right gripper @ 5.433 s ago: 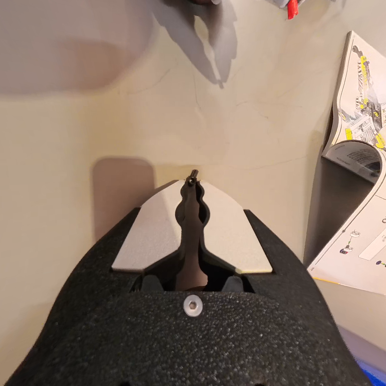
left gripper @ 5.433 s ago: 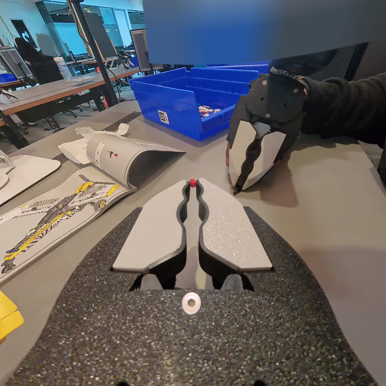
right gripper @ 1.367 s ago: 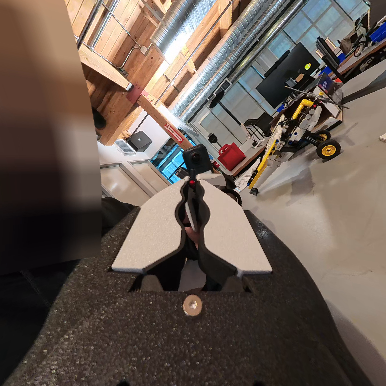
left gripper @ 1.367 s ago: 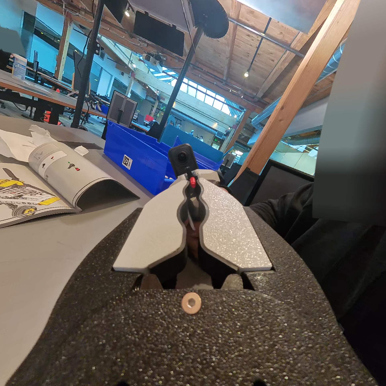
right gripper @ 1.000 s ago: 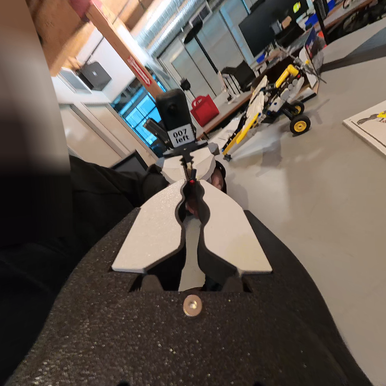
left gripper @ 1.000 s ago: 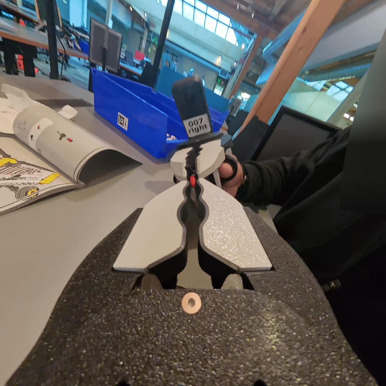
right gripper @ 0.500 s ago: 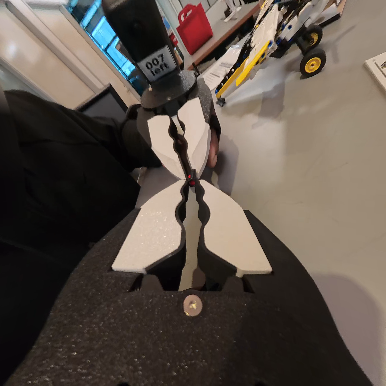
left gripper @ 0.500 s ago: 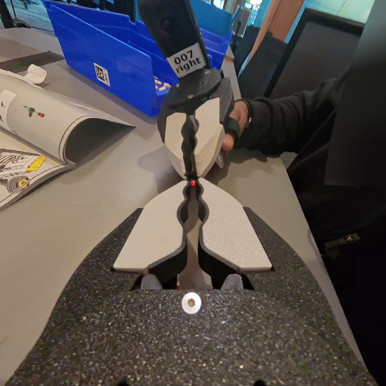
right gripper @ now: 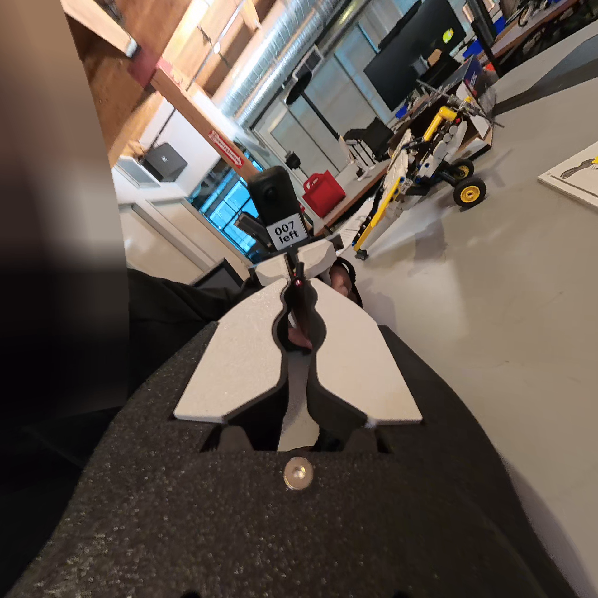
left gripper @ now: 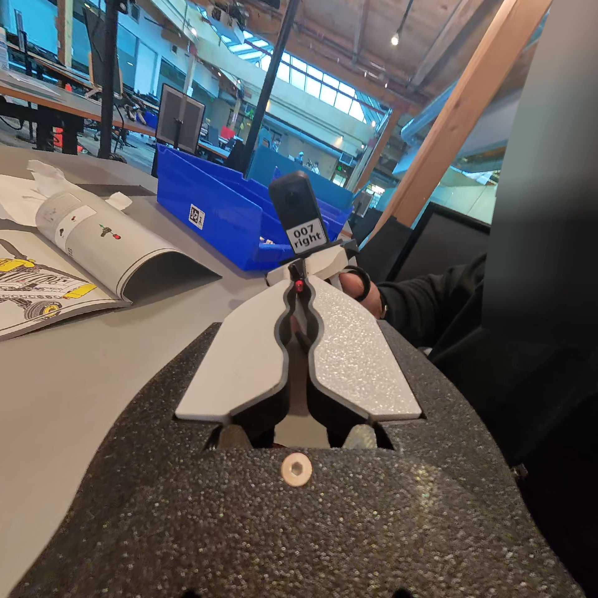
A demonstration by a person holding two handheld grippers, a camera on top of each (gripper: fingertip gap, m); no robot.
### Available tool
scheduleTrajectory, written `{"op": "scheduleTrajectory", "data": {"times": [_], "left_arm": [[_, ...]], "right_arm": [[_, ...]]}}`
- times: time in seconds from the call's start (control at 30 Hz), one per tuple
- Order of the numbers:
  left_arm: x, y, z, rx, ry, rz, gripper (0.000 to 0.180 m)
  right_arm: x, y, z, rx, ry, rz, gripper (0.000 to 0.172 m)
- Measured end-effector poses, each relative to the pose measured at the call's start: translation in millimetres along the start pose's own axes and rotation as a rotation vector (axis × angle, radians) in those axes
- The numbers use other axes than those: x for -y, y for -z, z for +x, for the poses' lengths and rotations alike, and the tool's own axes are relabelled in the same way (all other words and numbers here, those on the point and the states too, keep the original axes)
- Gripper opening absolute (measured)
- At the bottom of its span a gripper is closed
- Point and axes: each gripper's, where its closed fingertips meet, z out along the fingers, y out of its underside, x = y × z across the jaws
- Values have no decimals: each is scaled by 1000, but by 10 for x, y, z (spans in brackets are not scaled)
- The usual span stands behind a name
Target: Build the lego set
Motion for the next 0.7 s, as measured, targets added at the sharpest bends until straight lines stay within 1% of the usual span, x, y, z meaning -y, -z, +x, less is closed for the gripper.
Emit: {"op": "scheduleTrajectory", "data": {"times": [0.13,0.2,0.37,0.63,0.7], "left_arm": [[46,1,-9,23,27,63,4],[38,-6,-11,25,35,57,4],[19,-9,-18,42,13,42,4],[-18,-22,-8,19,22,6,4],[-10,-27,-20,27,22,14,4]], "right_arm": [[46,-16,-13,19,-54,72,6],[50,-17,-13,22,-67,84,7],[34,-18,1,3,-53,69,6],[-8,-10,1,-10,-24,17,6],[6,-6,17,-23,-15,24,6]]}}
